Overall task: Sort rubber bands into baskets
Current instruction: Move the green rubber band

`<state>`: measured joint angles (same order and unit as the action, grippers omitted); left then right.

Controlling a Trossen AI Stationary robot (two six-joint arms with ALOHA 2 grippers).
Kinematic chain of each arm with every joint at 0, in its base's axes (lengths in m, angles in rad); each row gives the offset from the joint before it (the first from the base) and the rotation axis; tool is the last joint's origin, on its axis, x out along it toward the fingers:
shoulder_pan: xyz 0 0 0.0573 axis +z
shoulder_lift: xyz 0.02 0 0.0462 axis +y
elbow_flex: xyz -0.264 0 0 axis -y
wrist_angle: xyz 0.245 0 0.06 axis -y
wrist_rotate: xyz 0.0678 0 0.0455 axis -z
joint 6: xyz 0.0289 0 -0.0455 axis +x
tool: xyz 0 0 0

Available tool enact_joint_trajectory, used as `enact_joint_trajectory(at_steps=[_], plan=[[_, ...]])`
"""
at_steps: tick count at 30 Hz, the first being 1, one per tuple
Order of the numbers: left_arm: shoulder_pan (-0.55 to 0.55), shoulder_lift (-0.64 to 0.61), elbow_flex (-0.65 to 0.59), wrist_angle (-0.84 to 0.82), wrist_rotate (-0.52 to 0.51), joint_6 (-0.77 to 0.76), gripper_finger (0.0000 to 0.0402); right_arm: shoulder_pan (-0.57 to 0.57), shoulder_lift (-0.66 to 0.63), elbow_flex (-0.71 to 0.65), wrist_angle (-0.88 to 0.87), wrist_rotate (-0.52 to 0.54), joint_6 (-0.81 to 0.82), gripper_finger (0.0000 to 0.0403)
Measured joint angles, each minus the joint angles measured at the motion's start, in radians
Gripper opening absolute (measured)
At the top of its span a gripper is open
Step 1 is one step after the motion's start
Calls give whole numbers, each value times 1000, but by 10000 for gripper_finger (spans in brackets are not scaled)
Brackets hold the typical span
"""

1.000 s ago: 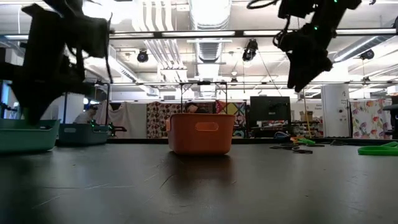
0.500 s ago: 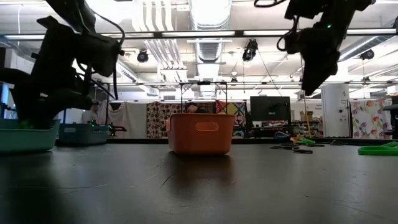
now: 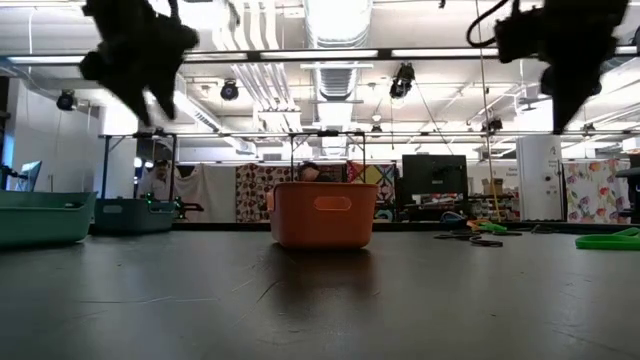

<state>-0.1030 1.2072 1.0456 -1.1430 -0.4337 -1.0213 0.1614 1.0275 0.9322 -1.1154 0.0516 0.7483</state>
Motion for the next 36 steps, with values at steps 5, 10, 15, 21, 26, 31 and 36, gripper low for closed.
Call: enact_joint_trajectory(at_steps=[5, 10, 15, 21, 26, 31, 36], plan=[[-146, -45, -26, 191, -124, 11, 256, 153, 69, 26, -41, -16, 210, 201], [-303, -45, -108, 439, -176, 27, 268, 249, 176, 107, -69, -117, 365, 201], [-427, -22, -149, 589, -265, 19, 293, 276, 273, 187, -195, -181, 364, 201], [-503, 7, -149, 654, -333, 18, 311, 213, 318, 111, -191, -235, 220, 214], [-505, 22, -144, 655, -336, 18, 311, 68, 344, -36, 9, -212, 99, 241], [-494, 19, -144, 652, -343, 22, 311, -26, 423, -91, 132, -177, -45, 240], [-489, 10, -143, 642, -343, 17, 311, -52, 499, -130, 151, -157, -96, 211]])
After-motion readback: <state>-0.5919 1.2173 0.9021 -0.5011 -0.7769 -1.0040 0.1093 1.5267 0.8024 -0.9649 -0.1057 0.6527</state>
